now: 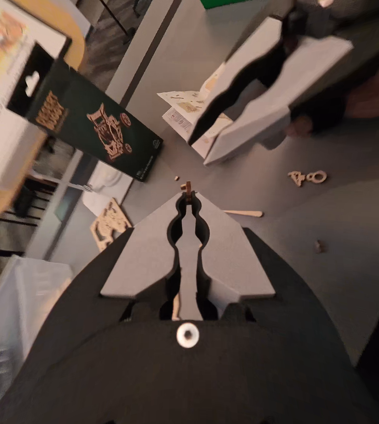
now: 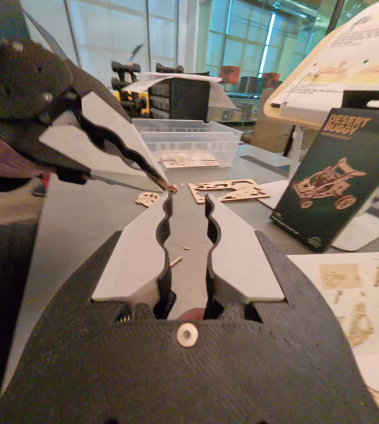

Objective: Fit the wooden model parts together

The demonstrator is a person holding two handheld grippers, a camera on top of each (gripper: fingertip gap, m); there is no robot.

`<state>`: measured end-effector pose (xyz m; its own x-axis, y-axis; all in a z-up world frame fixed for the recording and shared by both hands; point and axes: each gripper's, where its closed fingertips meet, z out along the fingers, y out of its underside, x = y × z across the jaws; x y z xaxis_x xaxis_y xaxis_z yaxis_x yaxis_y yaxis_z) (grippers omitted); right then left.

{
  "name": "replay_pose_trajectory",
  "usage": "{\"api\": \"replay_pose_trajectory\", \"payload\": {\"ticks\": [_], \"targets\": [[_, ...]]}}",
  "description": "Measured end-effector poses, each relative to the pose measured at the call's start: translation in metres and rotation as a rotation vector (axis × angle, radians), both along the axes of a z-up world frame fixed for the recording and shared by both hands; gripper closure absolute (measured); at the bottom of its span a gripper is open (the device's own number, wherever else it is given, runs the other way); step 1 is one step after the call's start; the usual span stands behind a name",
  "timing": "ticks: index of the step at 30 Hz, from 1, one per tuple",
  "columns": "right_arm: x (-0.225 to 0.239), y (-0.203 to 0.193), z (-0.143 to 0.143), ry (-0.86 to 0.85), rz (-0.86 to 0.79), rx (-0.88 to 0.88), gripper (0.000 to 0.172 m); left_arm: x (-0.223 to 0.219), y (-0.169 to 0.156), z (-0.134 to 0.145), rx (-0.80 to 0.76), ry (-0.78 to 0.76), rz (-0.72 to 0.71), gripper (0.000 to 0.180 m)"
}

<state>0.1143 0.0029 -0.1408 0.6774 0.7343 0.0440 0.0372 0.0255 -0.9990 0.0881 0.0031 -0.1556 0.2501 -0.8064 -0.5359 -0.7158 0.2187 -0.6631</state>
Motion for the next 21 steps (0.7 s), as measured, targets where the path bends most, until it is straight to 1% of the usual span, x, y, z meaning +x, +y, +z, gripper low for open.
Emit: {"api": "replay_pose_trajectory", "payload": {"ticks": [1,4,9,13,17,19,20,21], "targets": [[0.000,0.000,0.000,0.044,0.027,-0.041,0.148,0.000,-0.002,0.000,0.059,0.047,-0.030,0.179],[-0.005,-0.002,0.002,0.151,0.122,-0.139,0.152,-0.001,-0.005,0.001,0.241,0.204,-0.119,0.179],[-0.018,-0.007,0.000,0.188,0.218,-0.219,0.160,0.003,-0.011,0.001,0.412,0.376,-0.263,0.179],[-0.022,-0.008,-0.004,0.207,0.261,-0.284,0.169,0.006,-0.011,0.001,0.510,0.487,-0.350,0.180],[-0.023,-0.008,-0.006,0.259,0.307,-0.363,0.169,0.006,-0.012,0.000,0.556,0.564,-0.432,0.179],[-0.024,-0.008,-0.009,0.245,0.302,-0.377,0.170,0.005,-0.011,-0.003,0.574,0.598,-0.461,0.179],[-0.024,-0.007,-0.009,0.242,0.297,-0.379,0.170,0.005,-0.010,-0.003,0.583,0.599,-0.466,0.179],[-0.023,-0.006,-0.008,0.248,0.282,-0.367,0.171,0.006,-0.010,-0.002,0.559,0.583,-0.456,0.179]]}}
